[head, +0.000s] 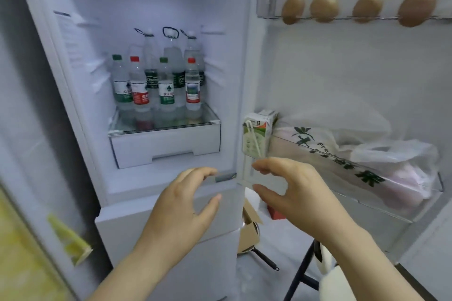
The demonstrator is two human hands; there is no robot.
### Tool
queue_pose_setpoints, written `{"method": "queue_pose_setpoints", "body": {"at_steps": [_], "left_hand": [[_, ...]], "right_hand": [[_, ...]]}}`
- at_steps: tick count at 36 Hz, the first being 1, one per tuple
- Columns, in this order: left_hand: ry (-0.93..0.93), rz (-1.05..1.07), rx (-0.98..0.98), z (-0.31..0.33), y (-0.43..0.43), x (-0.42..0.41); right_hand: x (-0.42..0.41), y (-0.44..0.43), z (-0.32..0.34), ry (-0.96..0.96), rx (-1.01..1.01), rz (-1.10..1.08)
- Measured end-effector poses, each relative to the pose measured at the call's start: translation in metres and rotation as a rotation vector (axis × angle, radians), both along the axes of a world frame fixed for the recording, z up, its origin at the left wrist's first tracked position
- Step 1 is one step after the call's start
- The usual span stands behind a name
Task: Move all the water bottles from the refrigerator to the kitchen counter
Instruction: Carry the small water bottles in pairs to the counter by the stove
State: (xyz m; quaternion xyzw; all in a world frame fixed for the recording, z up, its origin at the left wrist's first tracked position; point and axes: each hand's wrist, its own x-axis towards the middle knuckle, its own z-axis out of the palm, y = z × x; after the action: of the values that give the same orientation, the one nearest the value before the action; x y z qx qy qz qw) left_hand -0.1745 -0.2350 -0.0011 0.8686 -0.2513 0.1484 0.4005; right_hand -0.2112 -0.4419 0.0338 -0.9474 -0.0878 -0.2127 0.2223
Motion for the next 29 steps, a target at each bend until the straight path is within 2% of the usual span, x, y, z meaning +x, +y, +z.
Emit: {"method": "queue_pose_setpoints", "body": {"at_steps": [13,29], "left_hand": [[0.018,0.208,-0.006,-0.007,0.032,0.065],[-0.004,0.182,-0.024,0.002,0.091,0.202]], "right_hand": [[0.109,0.031,-0.004,-0.005,-0.051,0.196],[0.239,0.091,0.002,-0.022,0.011,0.104]]}}
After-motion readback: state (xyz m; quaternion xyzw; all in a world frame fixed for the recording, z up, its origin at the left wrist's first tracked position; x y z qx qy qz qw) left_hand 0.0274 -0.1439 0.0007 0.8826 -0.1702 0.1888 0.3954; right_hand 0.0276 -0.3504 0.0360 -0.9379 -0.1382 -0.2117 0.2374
